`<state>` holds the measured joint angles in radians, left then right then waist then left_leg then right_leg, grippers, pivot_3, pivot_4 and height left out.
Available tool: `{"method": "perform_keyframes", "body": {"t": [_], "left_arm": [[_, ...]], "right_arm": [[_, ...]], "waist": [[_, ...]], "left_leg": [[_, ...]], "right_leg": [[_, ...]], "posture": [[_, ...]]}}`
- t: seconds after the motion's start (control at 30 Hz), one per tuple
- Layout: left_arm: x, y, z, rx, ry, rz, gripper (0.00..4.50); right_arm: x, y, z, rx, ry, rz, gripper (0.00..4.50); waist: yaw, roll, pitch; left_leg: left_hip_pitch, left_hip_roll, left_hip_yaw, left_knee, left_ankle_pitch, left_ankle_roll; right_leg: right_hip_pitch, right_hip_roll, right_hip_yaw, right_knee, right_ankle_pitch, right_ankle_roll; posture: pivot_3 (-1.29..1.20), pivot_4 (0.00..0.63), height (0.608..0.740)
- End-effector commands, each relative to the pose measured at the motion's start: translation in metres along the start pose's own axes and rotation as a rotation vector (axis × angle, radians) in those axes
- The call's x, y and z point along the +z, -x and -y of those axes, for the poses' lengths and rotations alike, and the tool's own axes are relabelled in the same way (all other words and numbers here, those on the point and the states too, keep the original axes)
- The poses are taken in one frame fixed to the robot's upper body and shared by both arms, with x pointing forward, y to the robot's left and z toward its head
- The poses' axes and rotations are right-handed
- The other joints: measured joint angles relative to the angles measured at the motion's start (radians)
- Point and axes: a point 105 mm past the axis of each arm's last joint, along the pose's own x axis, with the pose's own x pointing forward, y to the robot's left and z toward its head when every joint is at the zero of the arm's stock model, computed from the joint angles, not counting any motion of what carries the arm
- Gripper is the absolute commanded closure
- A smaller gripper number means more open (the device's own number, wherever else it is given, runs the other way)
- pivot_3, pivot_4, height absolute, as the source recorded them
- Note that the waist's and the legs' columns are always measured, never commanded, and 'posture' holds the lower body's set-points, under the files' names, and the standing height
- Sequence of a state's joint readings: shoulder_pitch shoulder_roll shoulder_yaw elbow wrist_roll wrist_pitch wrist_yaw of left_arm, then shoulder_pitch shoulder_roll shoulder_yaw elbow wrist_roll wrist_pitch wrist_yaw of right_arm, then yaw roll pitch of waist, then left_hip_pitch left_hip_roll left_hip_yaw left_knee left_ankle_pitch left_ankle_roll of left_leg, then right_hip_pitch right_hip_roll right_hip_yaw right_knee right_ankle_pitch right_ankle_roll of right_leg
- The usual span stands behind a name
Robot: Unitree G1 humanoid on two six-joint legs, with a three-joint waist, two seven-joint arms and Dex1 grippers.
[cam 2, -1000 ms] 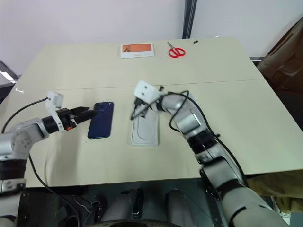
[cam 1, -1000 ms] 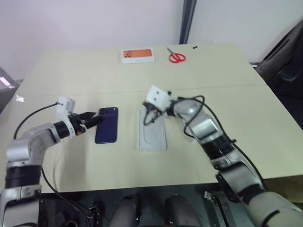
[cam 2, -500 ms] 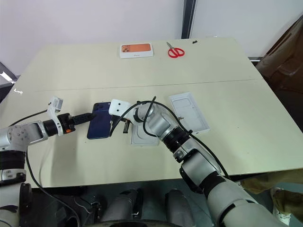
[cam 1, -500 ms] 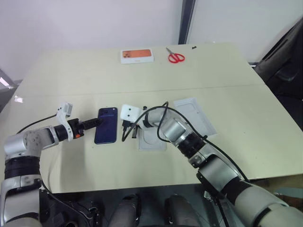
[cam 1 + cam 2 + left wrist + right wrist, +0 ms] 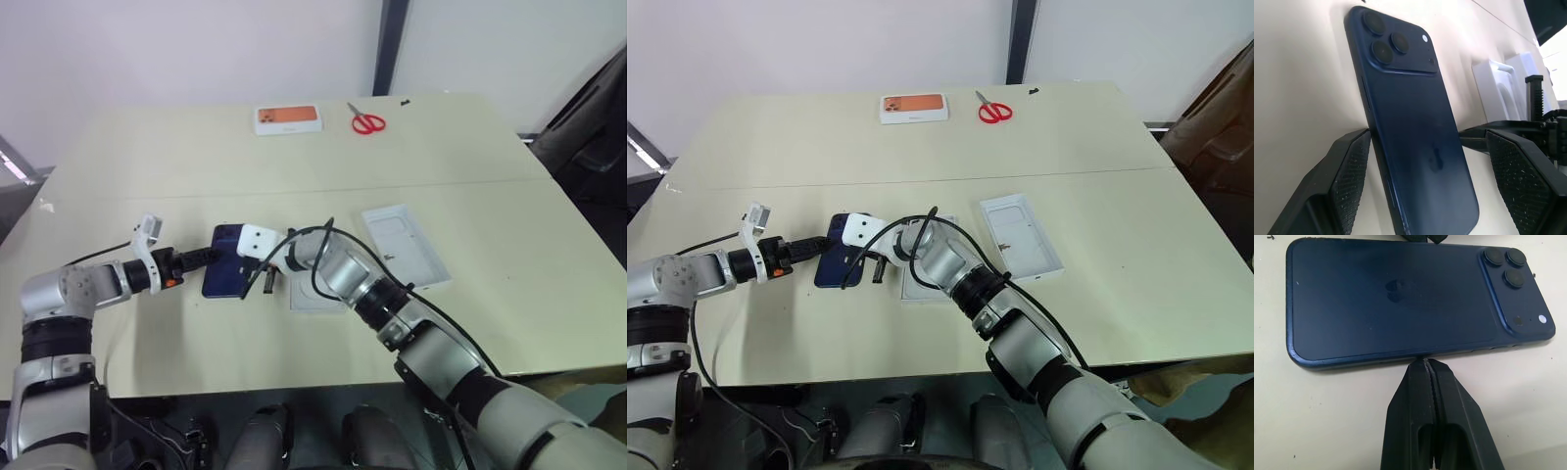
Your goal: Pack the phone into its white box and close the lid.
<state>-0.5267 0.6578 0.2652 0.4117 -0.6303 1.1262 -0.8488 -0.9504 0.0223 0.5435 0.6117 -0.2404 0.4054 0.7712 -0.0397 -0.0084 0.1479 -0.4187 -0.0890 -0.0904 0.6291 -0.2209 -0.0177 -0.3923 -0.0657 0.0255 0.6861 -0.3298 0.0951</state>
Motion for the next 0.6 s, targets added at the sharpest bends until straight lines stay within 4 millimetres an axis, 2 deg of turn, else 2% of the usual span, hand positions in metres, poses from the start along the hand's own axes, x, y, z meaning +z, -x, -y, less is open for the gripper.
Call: {"method": "perform_keyframes", "body": {"t": [0.03,0.17,0.3,0.43,0.53,0.57,0.6], "left_arm": [[-0.046,-0.023,0.001,-0.043,0.133,-0.163,0.6],[-0.042,-0.03,0.013,-0.094,0.161,-0.164,0.6],[-0.037,-0.031,0.008,-0.063,0.128,-0.156,0.6],[-0.022,-0.023,0.003,-0.051,0.151,-0.101,0.6],[-0.021,-0.021,0.001,-0.047,0.158,-0.097,0.6],[-0.021,-0.02,0.0,-0.045,0.163,-0.092,1.13],[-0.021,-0.019,-0.001,-0.043,0.168,-0.088,1.46]], "right_arm": [[0.006,-0.001,-0.003,0.004,0.019,0.017,4.45],[0.001,0.0,-0.003,0.008,0.025,0.004,4.45],[0.003,0.0,-0.005,0.018,0.027,0.006,4.45],[0.003,0.0,-0.006,0.018,0.031,0.008,4.45],[0.001,0.0,-0.006,0.014,0.036,0.002,4.45],[0.001,0.0,-0.006,0.013,0.036,0.002,4.5],[0.001,0.0,-0.006,0.013,0.035,0.003,4.5]], "waist": [[0.003,0.001,-0.001],[0.011,0.001,-0.001],[0.016,0.001,-0.002],[0.019,0.001,-0.002],[0.019,0.001,-0.002],[0.019,0.001,-0.002],[0.018,0.001,-0.002]], "left_leg": [[0.001,0.0,0.0,0.0,0.0,0.0],[0.003,-0.001,0.0,0.0,-0.001,0.001],[0.004,-0.001,0.0,0.0,-0.001,0.001],[0.004,-0.001,0.0,0.0,-0.001,0.001],[0.004,-0.001,0.0,0.0,-0.001,0.001],[0.004,-0.001,0.0,0.0,-0.001,0.001],[0.004,-0.001,0.0,0.0,-0.001,0.001]], "right_leg": [[0.001,0.0,0.0,0.0,0.0,0.0],[0.003,0.0,0.0,0.0,0.0,0.0],[0.003,-0.001,0.0,0.0,0.0,0.0],[0.003,0.0,0.0,0.0,0.0,0.0],[0.003,0.0,0.0,0.0,0.0,0.0],[0.003,0.0,0.0,0.0,0.0,0.0],[0.003,0.0,0.0,0.0,0.0,0.0]], "posture": [[0.0,0.15,0.734],[0.0,0.15,0.734],[0.0,0.15,0.734],[0.0,0.15,0.734],[0.0,0.15,0.734],[0.0,0.15,0.734],[0.0,0.15,0.734]]}}
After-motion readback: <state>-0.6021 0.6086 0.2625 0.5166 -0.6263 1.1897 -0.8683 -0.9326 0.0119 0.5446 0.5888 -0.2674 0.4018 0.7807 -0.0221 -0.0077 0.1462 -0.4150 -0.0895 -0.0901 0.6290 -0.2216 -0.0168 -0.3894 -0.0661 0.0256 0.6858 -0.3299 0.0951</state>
